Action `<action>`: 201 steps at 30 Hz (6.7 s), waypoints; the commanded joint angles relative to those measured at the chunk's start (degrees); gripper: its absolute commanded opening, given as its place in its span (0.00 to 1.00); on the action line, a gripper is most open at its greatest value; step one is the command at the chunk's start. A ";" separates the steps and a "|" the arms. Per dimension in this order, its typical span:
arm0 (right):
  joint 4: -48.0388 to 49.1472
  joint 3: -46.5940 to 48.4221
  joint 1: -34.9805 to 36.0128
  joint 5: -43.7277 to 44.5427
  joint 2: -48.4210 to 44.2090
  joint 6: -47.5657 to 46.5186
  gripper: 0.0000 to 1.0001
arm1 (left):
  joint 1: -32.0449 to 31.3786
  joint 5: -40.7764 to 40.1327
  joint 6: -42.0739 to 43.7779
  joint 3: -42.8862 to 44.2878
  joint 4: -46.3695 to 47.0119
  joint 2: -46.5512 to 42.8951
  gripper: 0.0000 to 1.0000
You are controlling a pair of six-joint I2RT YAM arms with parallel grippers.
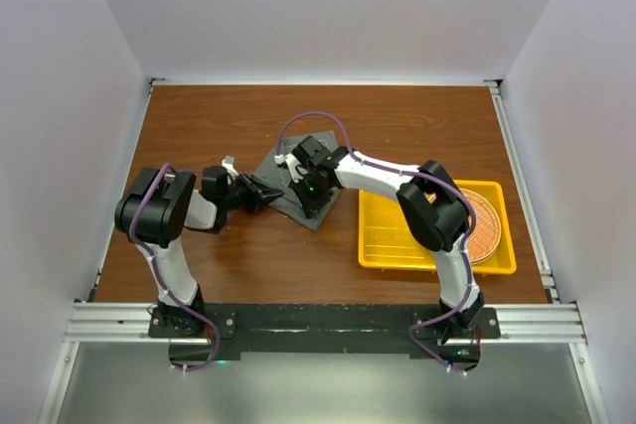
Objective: Fold the napkin, place the utensils inside, and roll it up
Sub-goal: Roll the napkin with the utensil
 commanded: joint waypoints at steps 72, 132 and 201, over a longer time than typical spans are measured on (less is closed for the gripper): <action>5.68 -2.69 9.48 24.13 10.86 -6.64 0.29 | 3.22 1.89 7.07 9.52 -29.01 5.11 0.00; 13.59 3.11 -2.65 -35.47 17.98 13.32 0.06 | 1.72 -17.35 -7.50 9.09 -60.57 -18.72 0.51; 27.03 -6.03 -1.50 -38.08 8.57 24.81 0.00 | 5.42 -19.30 26.50 25.52 -70.85 -29.95 0.60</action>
